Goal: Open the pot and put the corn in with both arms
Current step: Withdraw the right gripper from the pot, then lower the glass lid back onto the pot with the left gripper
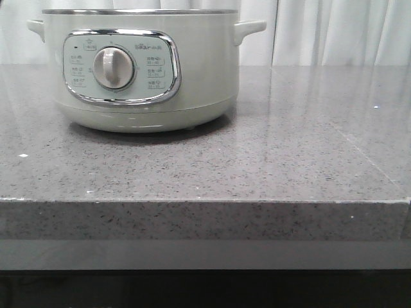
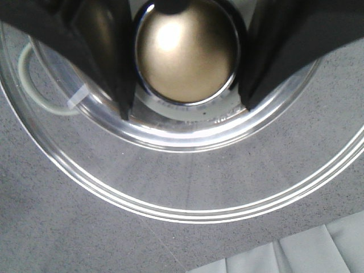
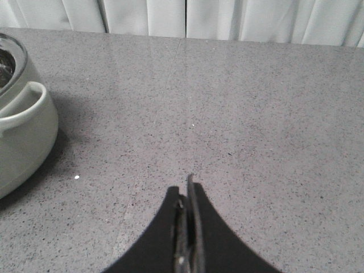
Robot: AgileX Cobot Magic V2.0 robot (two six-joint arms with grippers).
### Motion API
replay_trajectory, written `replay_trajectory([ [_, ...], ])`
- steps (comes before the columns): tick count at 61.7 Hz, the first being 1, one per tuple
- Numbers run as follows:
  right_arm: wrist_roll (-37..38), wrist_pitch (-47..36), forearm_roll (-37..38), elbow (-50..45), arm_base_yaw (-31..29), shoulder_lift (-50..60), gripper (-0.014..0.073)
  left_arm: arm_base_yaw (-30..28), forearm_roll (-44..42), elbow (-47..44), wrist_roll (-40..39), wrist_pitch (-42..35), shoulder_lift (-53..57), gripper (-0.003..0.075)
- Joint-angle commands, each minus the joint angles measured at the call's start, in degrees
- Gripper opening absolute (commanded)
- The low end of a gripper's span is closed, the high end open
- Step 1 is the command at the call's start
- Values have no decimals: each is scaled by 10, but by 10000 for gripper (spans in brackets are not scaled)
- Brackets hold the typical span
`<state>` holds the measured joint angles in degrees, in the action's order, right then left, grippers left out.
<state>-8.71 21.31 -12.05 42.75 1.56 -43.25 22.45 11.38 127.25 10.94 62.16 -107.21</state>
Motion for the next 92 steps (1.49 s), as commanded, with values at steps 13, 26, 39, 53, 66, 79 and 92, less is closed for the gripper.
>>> replay_trajectory([
  [13, -6, -45, -2, 13, -3, 13, -118, 5, 13, 41, -11, -16, 2, 188],
  [26, -6, -48, -2, 13, -3, 13, -118, 5, 15, 41, -21, 13, -7, 188],
  [39, -6, -53, -2, 13, -3, 13, -118, 8, 51, 41, -21, 20, -16, 188],
  [53, -6, -53, -2, 13, -3, 13, -118, 25, 37, 41, -21, 25, -31, 188],
  [66, -6, -53, -2, 13, -3, 13, -118, 28, -16, 41, -21, 56, -32, 188],
  [79, -6, -54, -2, 13, -3, 13, -118, 28, -43, 41, -21, 71, -32, 188],
  [92, -6, -54, -2, 13, -3, 13, -118, 28, -43, 41, -21, 98, -32, 188],
])
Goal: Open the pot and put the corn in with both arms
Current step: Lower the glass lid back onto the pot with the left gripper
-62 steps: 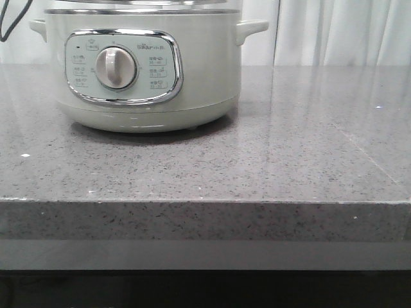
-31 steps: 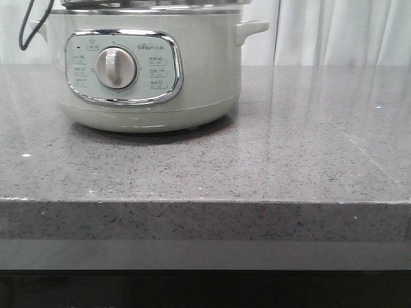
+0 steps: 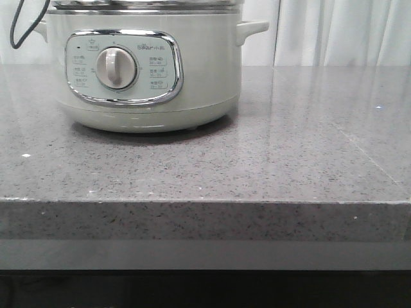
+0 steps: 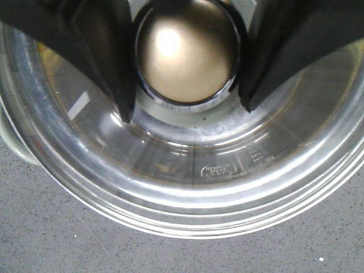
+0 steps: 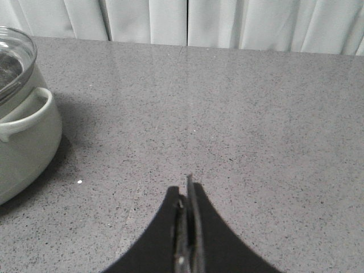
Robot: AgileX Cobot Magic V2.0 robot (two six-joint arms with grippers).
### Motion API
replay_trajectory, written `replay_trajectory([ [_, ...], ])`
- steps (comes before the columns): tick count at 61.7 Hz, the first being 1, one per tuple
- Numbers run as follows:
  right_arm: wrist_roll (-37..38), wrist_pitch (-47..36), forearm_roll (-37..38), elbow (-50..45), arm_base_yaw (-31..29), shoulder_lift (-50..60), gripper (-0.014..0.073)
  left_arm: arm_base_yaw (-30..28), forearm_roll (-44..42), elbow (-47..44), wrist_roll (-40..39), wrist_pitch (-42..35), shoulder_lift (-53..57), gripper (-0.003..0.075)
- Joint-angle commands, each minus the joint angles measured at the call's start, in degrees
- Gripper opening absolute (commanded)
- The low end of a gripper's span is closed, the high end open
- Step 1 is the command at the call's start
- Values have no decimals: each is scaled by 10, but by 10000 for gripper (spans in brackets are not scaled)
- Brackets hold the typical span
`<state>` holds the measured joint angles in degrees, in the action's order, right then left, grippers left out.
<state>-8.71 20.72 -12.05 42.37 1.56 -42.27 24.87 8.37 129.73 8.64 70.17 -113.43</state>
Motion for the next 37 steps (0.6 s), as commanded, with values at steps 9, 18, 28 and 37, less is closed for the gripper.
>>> replay_trajectory([
  [9, -6, -49, -2, 17, -3, 3, -118, 3, -13, 16, -2, 20, 31, 188],
  [18, -6, -49, -2, 17, -3, 3, -118, 3, -13, 16, -3, 20, 38, 188],
  [28, -6, -49, -2, 17, -3, 3, -118, 3, -13, 16, -8, 20, 47, 188],
  [37, -6, -50, -2, 17, -3, 3, -118, 3, -12, 16, -10, 20, 48, 188],
])
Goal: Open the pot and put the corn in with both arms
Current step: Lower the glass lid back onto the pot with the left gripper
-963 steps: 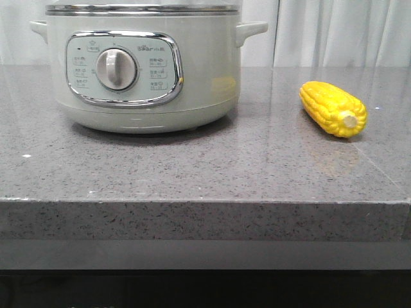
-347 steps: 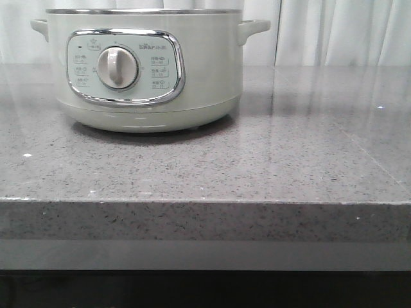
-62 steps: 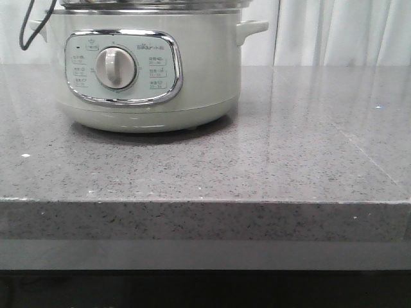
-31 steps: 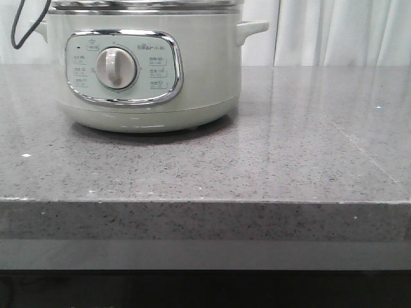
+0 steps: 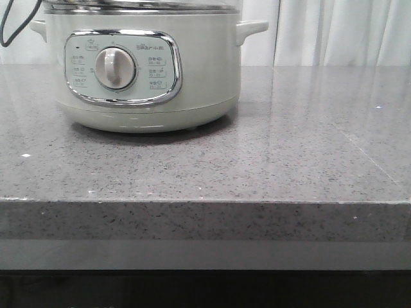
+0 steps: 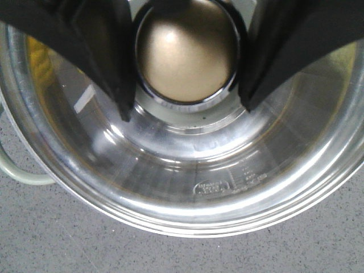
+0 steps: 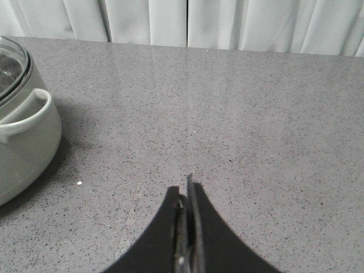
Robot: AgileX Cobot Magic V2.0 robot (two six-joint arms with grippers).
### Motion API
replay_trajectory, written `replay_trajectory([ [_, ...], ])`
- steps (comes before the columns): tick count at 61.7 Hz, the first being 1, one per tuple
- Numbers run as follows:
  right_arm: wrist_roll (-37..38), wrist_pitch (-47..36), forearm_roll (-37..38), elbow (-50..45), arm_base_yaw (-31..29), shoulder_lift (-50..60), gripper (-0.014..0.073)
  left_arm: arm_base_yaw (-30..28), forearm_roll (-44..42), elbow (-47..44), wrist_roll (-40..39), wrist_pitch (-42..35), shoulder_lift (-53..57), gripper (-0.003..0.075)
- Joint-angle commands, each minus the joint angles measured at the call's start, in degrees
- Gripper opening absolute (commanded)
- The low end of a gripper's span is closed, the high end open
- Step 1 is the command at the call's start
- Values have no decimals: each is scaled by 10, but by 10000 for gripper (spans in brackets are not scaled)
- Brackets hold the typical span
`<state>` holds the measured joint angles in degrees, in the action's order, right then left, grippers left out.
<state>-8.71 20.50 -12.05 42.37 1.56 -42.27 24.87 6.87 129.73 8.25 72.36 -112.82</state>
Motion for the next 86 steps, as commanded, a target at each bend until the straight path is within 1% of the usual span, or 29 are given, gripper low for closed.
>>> replay_trajectory([
  [1, -6, -47, -2, 17, -3, 3, -118, 3, 3, 16, -7, -2, 42, 188],
  [15, -6, -47, -2, 17, -3, 3, -118, 3, 9, 16, -10, -2, 42, 194],
  [27, -6, -47, -2, 17, -3, 3, -118, 3, 44, 16, -10, -4, 42, 266],
  [51, -6, -47, -2, 17, -3, 3, -118, 3, 42, 16, -10, -5, 42, 275],
  [57, -6, -47, -2, 17, -3, 3, -118, 3, 42, 16, -10, -5, 42, 321],
  [62, -6, -47, -2, 17, -3, 3, -118, 3, 42, 16, -10, -6, 42, 389],
  [70, -6, -47, -2, 17, -3, 3, -118, 3, 42, 16, -10, -15, 42, 467],
  [79, -6, -46, -2, 17, -3, 3, -118, 3, 42, 20, -10, -25, 42, 498],
  [86, -6, -45, -2, 17, -3, 3, -118, 3, 42, 39, -10, -23, 42, 499],
])
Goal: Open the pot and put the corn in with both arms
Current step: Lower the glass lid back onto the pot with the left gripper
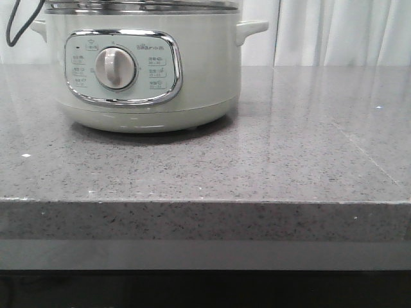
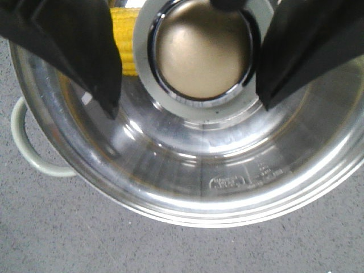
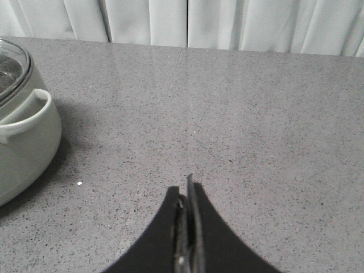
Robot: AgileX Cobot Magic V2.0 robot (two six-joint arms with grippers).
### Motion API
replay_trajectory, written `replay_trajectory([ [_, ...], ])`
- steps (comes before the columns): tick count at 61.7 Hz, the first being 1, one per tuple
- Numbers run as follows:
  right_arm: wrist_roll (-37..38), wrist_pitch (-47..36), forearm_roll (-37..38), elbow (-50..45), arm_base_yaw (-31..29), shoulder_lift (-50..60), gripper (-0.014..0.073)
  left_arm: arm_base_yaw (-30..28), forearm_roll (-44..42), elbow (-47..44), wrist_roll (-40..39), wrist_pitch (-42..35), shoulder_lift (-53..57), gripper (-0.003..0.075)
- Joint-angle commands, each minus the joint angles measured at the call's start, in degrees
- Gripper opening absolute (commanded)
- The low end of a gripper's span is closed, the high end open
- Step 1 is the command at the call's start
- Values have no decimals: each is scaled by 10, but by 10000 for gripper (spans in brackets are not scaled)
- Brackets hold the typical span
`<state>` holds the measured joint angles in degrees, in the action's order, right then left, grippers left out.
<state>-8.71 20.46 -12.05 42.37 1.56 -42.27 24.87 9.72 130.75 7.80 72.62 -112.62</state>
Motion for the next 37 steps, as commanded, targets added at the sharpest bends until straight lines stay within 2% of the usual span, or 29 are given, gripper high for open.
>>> replay_trajectory([
  [1, -6, -44, -2, 17, -3, 3, -118, 3, 13, 34, -5, -25, 40, 499],
  [13, -6, -44, -2, 17, -3, 3, -118, 3, -17, 103, -5, -5, 40, 488],
  [19, -6, -44, -2, 17, -3, 3, -118, 3, -37, 133, -5, -5, 40, 442],
  [27, -6, -44, -2, 17, -3, 3, -118, 3, -41, 147, -5, -5, 45, 295],
  [37, -6, -44, -2, 17, -3, 3, -118, 3, -51, 147, -5, -5, 54, 24],
])
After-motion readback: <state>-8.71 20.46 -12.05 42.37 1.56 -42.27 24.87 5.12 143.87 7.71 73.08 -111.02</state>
